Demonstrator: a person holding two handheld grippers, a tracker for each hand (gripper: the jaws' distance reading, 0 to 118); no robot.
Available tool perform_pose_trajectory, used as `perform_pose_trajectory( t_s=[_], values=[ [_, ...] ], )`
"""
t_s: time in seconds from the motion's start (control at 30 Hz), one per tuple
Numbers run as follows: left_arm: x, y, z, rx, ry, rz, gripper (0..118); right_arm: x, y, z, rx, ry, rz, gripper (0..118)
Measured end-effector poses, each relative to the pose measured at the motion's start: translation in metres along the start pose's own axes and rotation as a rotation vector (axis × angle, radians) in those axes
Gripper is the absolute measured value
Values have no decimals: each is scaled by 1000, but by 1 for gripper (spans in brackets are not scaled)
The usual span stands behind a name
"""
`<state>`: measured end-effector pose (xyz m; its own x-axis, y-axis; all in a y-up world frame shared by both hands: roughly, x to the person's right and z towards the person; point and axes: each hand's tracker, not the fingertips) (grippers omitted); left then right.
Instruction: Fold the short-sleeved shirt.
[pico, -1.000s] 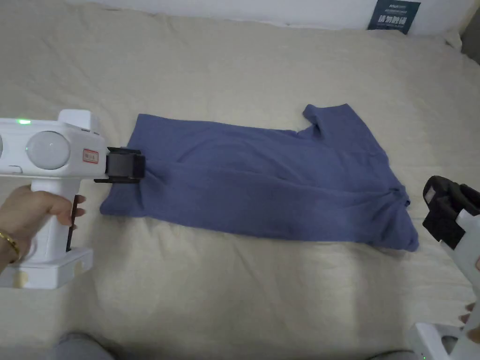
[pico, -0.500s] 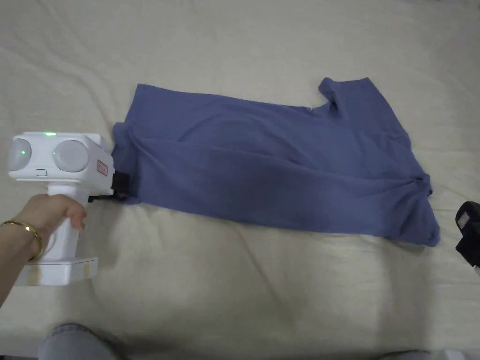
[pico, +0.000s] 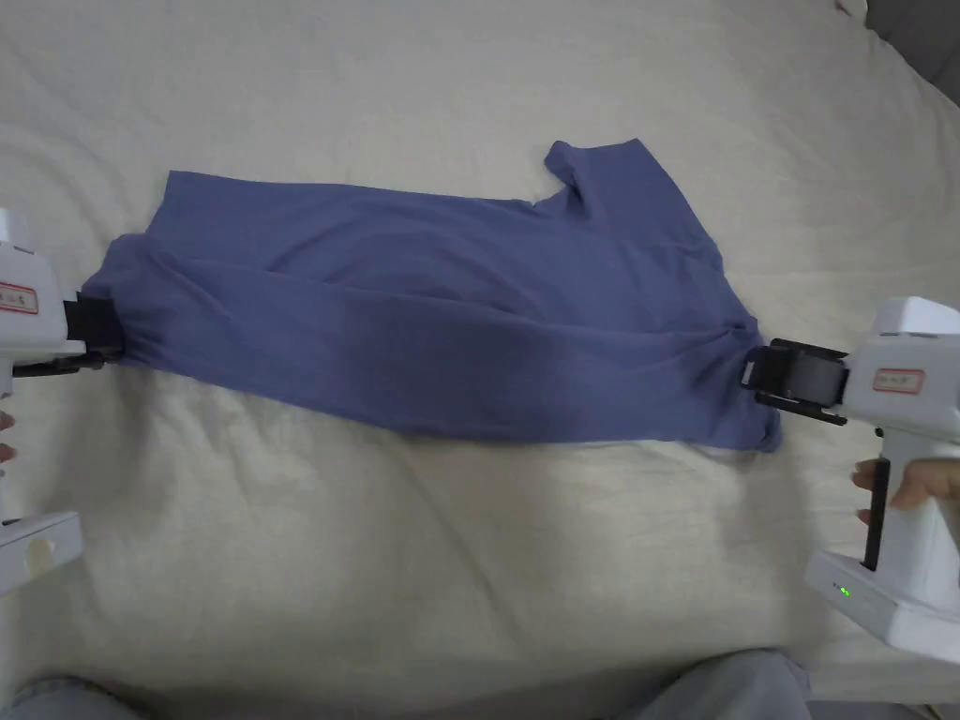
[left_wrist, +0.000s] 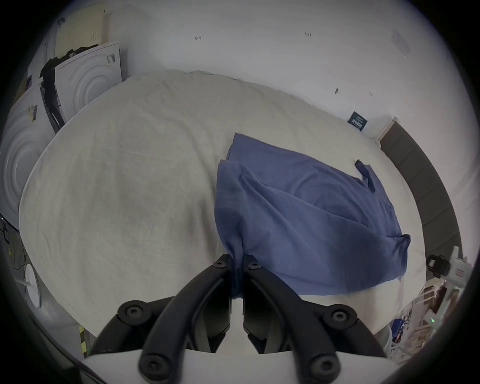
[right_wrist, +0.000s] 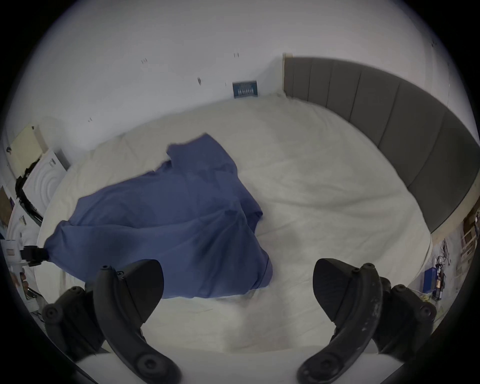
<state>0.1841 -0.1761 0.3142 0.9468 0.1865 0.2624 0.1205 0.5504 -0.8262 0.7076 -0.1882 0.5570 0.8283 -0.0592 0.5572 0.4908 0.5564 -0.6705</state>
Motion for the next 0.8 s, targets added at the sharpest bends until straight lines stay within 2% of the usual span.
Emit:
perform_pose_trajectory(
  t_s=[0.17,0.2,0.3,0.33,0.37,0.4,0.53,0.67,0.8],
  values=[
    [-1,-3,-8,-23,26,-3,7,-5,-3,-56,-131,-84,69,116],
    [0,-5,-10,-28,30,1,7,-5,-5,-63,-152,-78,55,110],
    [-3,-9,-15,-49,41,10,7,4,-11,-79,-190,-25,-44,43],
    [-4,-10,-16,-56,42,16,7,4,-13,-77,-190,20,-85,28],
    [-6,-11,-16,-61,43,20,7,3,-12,-72,-169,-8,-81,19],
    [-8,-11,-15,-63,41,25,7,5,-9,-65,-164,39,-65,10],
    [-14,-6,3,-33,8,53,7,13,9,-23,-139,84,-11,10],
    [-21,-11,38,7,-10,74,7,27,17,39,-68,143,-2,10],
    [-29,-46,73,25,-39,95,7,39,-12,73,-54,151,23,10]
  ],
)
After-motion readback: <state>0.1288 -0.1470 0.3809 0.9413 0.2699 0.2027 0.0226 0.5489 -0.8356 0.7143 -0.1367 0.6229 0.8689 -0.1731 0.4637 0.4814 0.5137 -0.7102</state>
